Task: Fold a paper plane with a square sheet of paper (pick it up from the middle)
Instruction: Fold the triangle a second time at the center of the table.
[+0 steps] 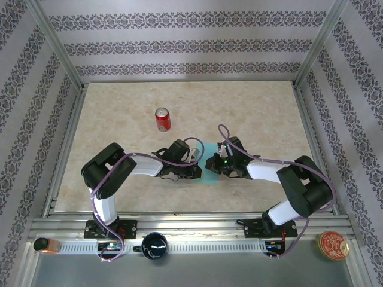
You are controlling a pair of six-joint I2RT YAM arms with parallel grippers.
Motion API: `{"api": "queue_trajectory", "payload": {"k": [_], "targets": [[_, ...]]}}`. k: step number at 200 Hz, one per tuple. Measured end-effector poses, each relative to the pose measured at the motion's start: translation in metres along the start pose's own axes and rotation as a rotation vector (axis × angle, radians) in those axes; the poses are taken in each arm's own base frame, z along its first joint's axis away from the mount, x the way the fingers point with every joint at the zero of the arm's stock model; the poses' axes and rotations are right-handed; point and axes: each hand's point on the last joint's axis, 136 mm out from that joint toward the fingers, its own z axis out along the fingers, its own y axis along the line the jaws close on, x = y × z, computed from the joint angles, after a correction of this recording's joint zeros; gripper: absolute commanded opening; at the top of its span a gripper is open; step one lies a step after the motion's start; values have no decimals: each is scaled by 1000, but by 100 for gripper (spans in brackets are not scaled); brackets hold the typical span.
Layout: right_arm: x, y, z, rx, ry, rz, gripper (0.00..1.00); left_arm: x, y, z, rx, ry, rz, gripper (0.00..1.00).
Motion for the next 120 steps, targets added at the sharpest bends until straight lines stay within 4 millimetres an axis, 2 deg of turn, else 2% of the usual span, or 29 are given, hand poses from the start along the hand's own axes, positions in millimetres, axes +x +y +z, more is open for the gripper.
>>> {"api": "queue_trajectory", "payload": {"k": [30, 69, 120], "targets": [[9, -15, 11, 46, 43, 32, 4, 0, 0, -1, 3, -8, -1, 0], [4, -17, 10, 32, 47, 45, 4, 0, 0, -1, 4, -10, 0, 0], [-20, -32, -2, 32, -7, 107, 5, 0, 0, -1, 8, -12, 2, 0]]}}
